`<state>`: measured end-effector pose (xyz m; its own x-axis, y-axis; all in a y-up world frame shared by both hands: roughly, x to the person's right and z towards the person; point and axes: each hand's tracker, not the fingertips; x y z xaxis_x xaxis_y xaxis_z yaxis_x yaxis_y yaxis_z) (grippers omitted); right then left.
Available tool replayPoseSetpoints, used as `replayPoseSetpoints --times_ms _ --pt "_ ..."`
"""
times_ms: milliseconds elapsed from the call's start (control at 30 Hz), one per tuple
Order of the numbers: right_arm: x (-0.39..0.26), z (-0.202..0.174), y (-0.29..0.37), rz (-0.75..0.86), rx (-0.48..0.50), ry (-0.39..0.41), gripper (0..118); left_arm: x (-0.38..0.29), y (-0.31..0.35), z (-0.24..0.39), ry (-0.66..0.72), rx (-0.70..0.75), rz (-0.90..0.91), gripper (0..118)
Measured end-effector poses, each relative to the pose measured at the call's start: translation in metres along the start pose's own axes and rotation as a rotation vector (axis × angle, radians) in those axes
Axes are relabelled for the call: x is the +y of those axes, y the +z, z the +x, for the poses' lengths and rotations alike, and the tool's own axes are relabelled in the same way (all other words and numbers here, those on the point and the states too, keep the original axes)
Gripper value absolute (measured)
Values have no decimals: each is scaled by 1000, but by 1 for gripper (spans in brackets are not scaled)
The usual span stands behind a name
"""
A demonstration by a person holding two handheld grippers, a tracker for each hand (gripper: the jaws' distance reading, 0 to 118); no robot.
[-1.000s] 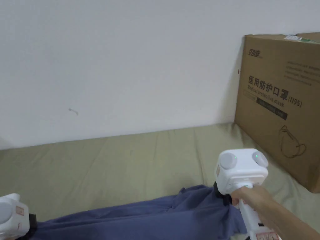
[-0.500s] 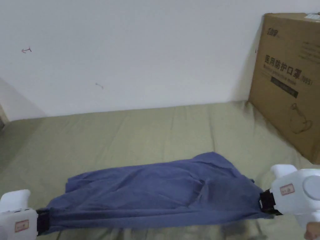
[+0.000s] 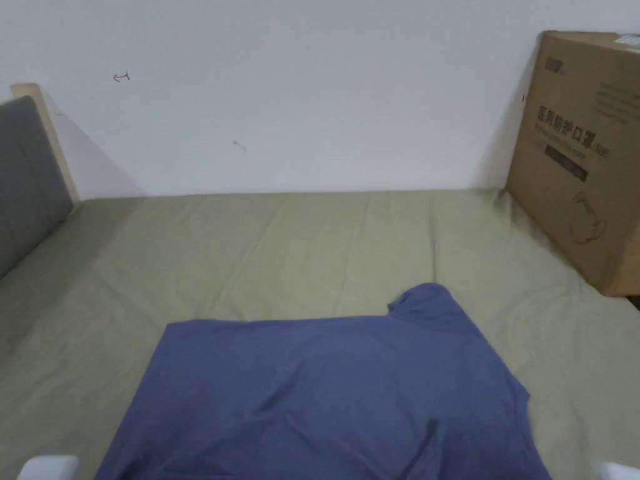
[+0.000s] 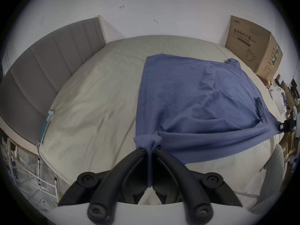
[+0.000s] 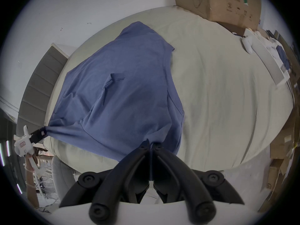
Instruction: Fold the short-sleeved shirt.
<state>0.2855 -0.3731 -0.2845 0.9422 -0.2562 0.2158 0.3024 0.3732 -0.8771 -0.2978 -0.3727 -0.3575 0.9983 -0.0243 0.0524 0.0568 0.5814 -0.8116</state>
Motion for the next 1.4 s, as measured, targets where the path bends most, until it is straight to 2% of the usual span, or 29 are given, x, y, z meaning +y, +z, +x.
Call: replayPoseSetpoints --times_ms 133,167,200,233,267,300,333,367,500,533,600,633,667,733,800,867,900,933,967,1000,1033,1067,1100,1200,1233,1300,1333,1400 --pt "0 -1 1 19 3 -50 1 -20 -5 1 -24 1 -8 4" --pt "0 -4 2 26 3 -43 2 -23 -7 -2 -19 7 -2 14" --pt "1 -7 4 39 6 -19 7 -24 -4 1 -20 13 -2 32" --pt "3 -9 8 50 5 7 22 -24 -4 -4 -16 10 1 56" --pt "3 -12 12 67 -4 26 53 -23 -2 -10 14 0 4 83" --pt "3 -15 17 78 -11 39 74 -21 2 -15 57 -13 12 94" --pt "1 -18 22 97 -15 42 85 -20 10 -11 88 -31 43 99" --pt "1 -18 28 119 -9 38 84 -19 18 -13 117 -47 72 100" --pt "-4 -22 47 173 33 -16 81 -24 50 -19 200 -42 130 99" --pt "-6 -24 51 188 57 -26 71 -29 56 -21 210 -38 148 93" --pt "-14 -29 59 209 72 -25 23 -42 69 -21 201 -43 154 45" --pt "-17 -31 60 222 53 -24 4 -48 70 -21 201 -39 156 19" --pt "-21 -33 60 243 29 -23 0 -54 69 -23 198 -32 149 2" --pt "-27 -34 58 240 27 -29 0 -67 68 -23 188 -3 155 0" --pt "-31 -34 52 211 62 -24 0 -71 65 -29 237 -5 153 0" --pt "-35 -35 46 194 47 -21 0 -66 58 -36 298 -88 137 2" --pt "-35 -35 41 183 34 -14 0 -63 54 -38 312 -81 150 10" --pt "-36 -34 38 176 27 -12 0 -59 49 -39 306 -67 151 27" --pt "-37 -33 36 169 26 -18 0 -55 44 -40 308 -60 152 27" --pt "-37 -32 34 161 34 -29 0 -48 42 -34 314 -54 158 35" --pt "-37 -30 32 154 47 -38 0 -43 35 -34 316 -58 155 52" --pt "-37 -28 30 151 52 -46 0 -40 27 -36 326 -84 135 87" --pt "-37 -27 28 145 47 -51 0 -38 18 -36 345 -122 113 100" --pt "-38 -24 24 135 28 -57 0 -34 -1 -28 349 -150 45 99" --pt "-38 -23 23 130 32 -56 0 -34 -5 -26 342 -143 40 91" --pt "-38 -20 20 122 38 -55 0 -33 -10 -21 331 -101 18 21" --pt "-37 -19 19 118 40 -50 3 -36 -11 -19 335 -77 29 6" --pt "-35 -18 17 106 13 -39 55 -38 -7 -19 372 -116 43 5"
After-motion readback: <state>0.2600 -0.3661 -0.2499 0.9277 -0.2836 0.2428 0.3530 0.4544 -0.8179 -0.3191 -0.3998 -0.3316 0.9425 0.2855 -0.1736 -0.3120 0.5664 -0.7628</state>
